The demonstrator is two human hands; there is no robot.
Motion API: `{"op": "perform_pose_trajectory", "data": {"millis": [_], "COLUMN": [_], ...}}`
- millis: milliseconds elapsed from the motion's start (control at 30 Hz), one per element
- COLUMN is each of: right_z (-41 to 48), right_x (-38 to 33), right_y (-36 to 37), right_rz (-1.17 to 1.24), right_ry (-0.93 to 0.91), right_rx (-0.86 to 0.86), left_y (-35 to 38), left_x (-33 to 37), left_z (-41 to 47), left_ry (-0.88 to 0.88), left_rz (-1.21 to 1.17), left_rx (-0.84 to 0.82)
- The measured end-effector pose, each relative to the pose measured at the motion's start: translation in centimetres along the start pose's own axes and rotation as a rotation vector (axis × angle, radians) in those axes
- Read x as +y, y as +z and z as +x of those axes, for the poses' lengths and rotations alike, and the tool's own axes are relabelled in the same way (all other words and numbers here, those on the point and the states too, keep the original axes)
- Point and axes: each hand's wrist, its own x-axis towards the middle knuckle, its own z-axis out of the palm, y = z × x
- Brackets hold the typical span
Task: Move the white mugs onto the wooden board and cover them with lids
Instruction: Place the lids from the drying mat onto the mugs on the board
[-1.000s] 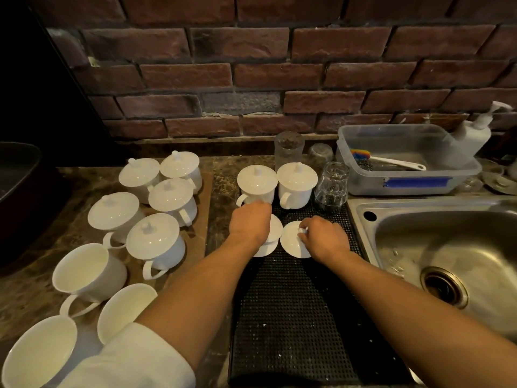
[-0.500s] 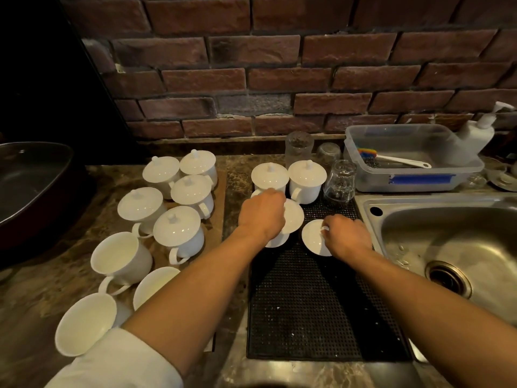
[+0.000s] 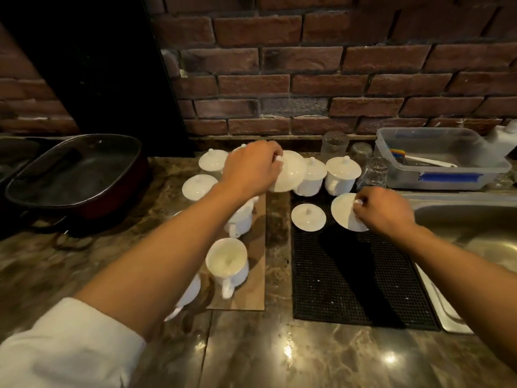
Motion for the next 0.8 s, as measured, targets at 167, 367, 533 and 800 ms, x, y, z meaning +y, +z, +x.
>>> {"op": "perform_pose_trajectory", "data": {"millis": [167,367,533,800], "right_z": [-1.4,-2.8,-3.7,-5.6], "right_x": [-4.4,-10.2,-14.3,-18.5], "right_y": [-1.5,-1.5,-0.8,1.2], "right_rz": [0.045,0.105,0.138,0.105], "right_ry": [-0.091,-0.209,-0.287,-0.311], "right_rx": [0.087,0.156,0.116,0.095], "left_y": [-3.5,-5.4,-6.0,-4.9], "left_x": [-4.8,-9.9,-13.8,-16.5], "left_z": [-2.1,-5.5,-8.0,-10.0], "left_ry": [-0.081,-0.222,-0.25,-0.316], "left_rz": [0.119,0.095,0.065,0.053], "left_rx": [0.063,0.103,0.045,-0.014]}}
